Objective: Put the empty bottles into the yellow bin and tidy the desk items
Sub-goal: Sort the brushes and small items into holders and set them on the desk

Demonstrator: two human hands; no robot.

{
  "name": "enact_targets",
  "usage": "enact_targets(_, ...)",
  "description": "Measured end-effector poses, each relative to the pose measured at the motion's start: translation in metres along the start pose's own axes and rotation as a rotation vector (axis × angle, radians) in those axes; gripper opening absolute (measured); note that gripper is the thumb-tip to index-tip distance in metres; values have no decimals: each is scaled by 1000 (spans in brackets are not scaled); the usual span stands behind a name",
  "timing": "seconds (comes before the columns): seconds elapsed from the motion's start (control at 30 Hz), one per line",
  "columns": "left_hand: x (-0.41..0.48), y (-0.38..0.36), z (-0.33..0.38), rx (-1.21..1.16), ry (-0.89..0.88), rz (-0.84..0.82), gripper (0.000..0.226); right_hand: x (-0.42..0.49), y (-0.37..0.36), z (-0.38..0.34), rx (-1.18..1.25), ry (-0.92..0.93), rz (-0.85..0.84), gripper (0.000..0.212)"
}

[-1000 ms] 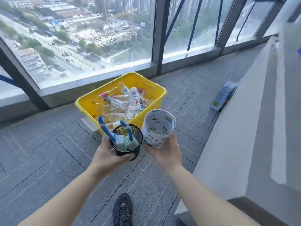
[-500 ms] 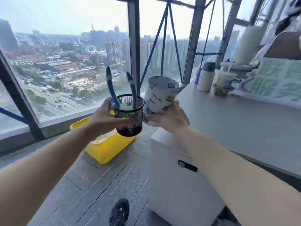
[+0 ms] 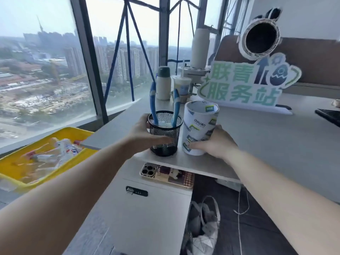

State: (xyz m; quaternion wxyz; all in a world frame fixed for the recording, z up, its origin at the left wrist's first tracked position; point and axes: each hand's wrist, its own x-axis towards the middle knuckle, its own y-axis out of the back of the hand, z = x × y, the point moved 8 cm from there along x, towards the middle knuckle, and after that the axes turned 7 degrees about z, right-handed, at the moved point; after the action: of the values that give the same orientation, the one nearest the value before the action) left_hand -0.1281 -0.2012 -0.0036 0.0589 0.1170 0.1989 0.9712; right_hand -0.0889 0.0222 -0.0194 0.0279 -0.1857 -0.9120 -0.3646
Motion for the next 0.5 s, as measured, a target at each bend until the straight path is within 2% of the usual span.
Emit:
enact_targets(0.23,42,-80,6,-137,-31,-104,70,38,33,60,146,4,31,101)
enact_targets(0.3,44,-93,3,-140,-66,-112,65,35,42,70,184,15,81,90)
enact_targets(0.4,43,-100,-1,-138,-66,-97,80,25,50,72,192,44,148,69)
enact_targets(0.5,43,-101,-2,-130,-66,-85,85,22,50,69,176,52,161,73)
